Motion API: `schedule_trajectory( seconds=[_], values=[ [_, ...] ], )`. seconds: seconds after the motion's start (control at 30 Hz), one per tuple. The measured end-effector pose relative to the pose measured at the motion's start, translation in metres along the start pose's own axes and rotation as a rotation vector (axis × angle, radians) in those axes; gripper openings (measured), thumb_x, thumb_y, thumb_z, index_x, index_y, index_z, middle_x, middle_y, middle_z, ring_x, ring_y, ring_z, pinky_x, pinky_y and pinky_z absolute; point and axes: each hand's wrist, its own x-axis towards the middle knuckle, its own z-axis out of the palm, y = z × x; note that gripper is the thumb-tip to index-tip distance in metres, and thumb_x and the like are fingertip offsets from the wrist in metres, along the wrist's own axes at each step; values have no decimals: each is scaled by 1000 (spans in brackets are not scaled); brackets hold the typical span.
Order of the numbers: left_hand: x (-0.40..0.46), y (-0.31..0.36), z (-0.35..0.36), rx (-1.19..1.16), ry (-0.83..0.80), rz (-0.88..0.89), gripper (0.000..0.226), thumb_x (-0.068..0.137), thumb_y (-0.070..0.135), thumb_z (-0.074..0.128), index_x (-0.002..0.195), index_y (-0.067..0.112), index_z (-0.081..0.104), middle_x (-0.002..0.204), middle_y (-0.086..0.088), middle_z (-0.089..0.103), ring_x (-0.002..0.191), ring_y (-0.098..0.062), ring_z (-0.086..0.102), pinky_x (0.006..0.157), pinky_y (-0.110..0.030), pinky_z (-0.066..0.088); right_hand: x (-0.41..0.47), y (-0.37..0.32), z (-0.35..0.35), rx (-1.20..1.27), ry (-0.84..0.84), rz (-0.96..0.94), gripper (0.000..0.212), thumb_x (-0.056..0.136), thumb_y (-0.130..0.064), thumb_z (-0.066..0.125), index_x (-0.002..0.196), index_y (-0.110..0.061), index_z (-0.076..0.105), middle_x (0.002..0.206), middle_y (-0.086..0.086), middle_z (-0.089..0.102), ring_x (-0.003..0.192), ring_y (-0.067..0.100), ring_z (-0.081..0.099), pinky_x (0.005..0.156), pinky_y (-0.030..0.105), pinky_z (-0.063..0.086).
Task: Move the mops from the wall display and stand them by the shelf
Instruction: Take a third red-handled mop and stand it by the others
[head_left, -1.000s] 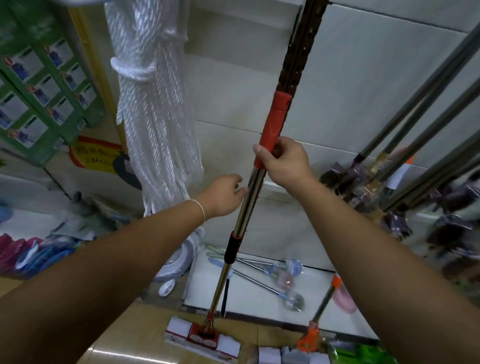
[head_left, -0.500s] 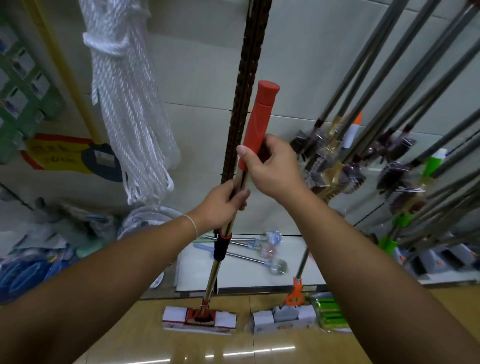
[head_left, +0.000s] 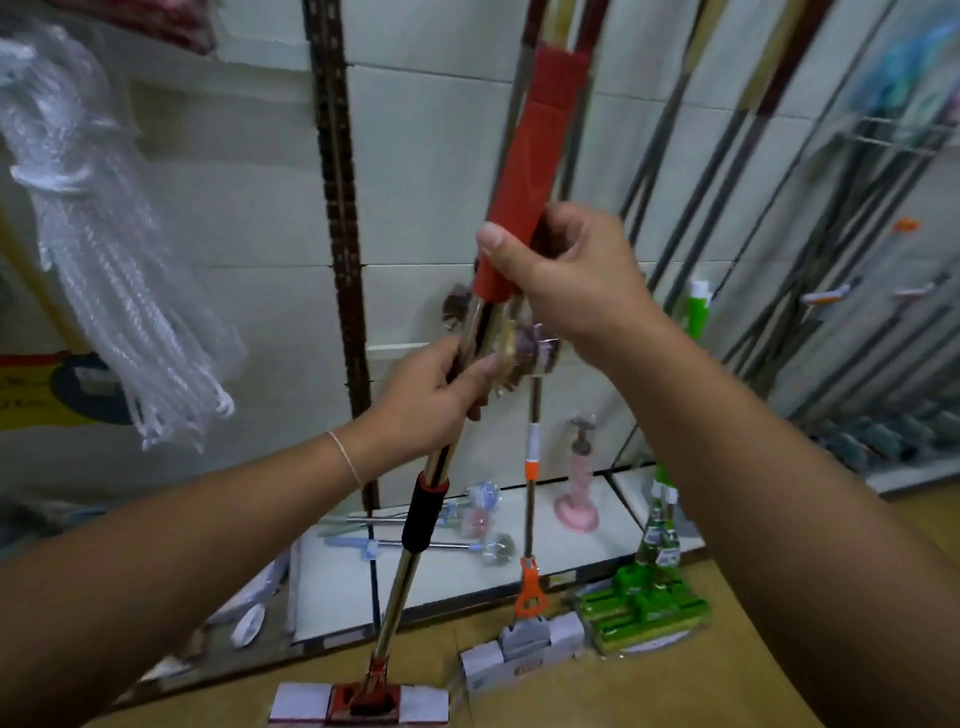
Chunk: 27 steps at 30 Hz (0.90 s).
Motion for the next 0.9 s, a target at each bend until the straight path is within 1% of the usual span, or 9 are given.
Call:
schedule_trajectory(
  seconds=[0.1, 0.17, 0.27, 0.4, 0.53, 0.63, 0.73, 0.83, 0.9],
  values=[
    [9, 38, 38, -37, -28, 55, 28, 96, 22, 55, 77, 3, 50, 63, -12, 60, 54, -18, 60, 54, -26, 49, -9, -19, -53, -35, 69, -22, 22, 86, -29, 74, 97, -11, 71, 84, 10, 75, 79, 26, 74, 67, 37, 61],
    [16, 59, 65, -58, -57, 95, 32, 95, 24, 56, 79, -3, 49, 62, -13, 61, 52, -21, 60, 54, -31, 50, -16, -26, -90, -53, 100, -20, 20, 86, -30, 73, 95, -11, 71, 86, 13, 75, 80, 27, 74, 72, 42, 62],
    [23, 90, 109, -89, -131, 159, 28, 95, 26, 57, 75, 8, 50, 63, -13, 63, 54, -27, 63, 55, -37, 53, -28, -32, -143, -40, 173, -11, 24, 79, -35, 76, 90, -13, 72, 85, 15, 75, 81, 32, 74, 75, 52, 61],
    [34, 124, 173, -130, -254, 202, 26, 95, 21, 56, 83, -2, 54, 67, -19, 63, 58, -34, 64, 59, -40, 56, -52, -34, -211, -33, 261, -11, 9, 89, -17, 71, 88, -8, 69, 79, 9, 70, 74, 21, 69, 74, 39, 62],
    [47, 140, 237, -209, -328, 205, 27, 89, 32, 61, 74, 10, 53, 67, -21, 63, 55, -31, 63, 54, -38, 54, -70, -27, -268, -80, 332, 2, 13, 84, -22, 74, 86, -10, 70, 84, 16, 71, 75, 25, 71, 77, 48, 61],
    [57, 152, 283, -243, -397, 223, 29, 85, 35, 61, 75, 9, 54, 65, -14, 63, 55, -29, 63, 56, -38, 53, -79, -21, -309, -123, 403, 14, 18, 76, -29, 73, 86, -14, 71, 79, 7, 72, 74, 22, 70, 77, 49, 61],
    [72, 165, 327, -285, -462, 251, 28, 89, 32, 60, 77, 8, 53, 62, -7, 63, 53, -23, 63, 60, -41, 54, -87, -17, -346, -154, 466, 13, 5, 87, -18, 70, 83, -15, 70, 75, 4, 69, 71, 19, 67, 71, 43, 61],
    [91, 180, 372, -319, -517, 283, 25, 94, 23, 58, 80, 3, 53, 66, -12, 63, 53, -19, 63, 60, -37, 54, -89, -14, -383, -227, 552, 22, 12, 92, -11, 66, 80, -16, 67, 75, 5, 65, 71, 19, 64, 64, 33, 58],
    [107, 189, 402, -325, -564, 301, 25, 95, 24, 58, 82, 2, 54, 70, -15, 63, 57, -21, 65, 61, -38, 56, -87, -10, -409, -273, 604, 40, 13, 93, -11, 64, 80, -13, 66, 78, 11, 64, 73, 21, 64, 70, 39, 60]
  ],
)
